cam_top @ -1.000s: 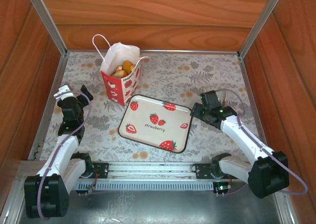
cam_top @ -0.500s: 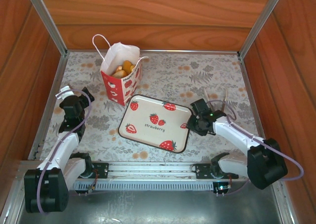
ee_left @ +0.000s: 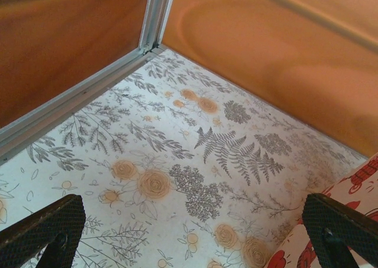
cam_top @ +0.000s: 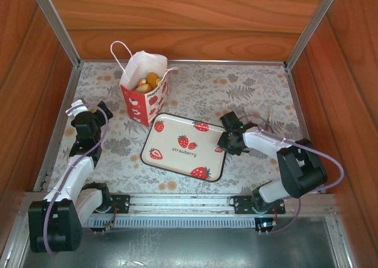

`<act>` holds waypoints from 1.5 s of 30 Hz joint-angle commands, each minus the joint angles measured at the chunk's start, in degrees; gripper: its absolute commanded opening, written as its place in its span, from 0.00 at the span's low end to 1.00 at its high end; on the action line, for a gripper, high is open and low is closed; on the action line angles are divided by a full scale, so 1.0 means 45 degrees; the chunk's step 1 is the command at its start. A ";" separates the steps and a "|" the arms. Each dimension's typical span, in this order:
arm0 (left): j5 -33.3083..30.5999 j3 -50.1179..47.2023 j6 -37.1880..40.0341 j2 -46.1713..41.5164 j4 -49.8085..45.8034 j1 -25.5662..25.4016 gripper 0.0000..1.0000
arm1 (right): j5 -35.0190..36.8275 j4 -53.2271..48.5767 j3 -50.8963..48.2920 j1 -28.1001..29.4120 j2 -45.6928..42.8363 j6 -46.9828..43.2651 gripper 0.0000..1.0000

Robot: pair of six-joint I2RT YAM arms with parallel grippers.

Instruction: Take the fake bread out of the paper bag

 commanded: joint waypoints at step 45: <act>0.1556 0.5197 0.0132 -0.0447 -0.4250 -0.0035 1.00 | 0.2155 -0.3805 0.9730 -0.3396 0.6441 -0.6515 0.48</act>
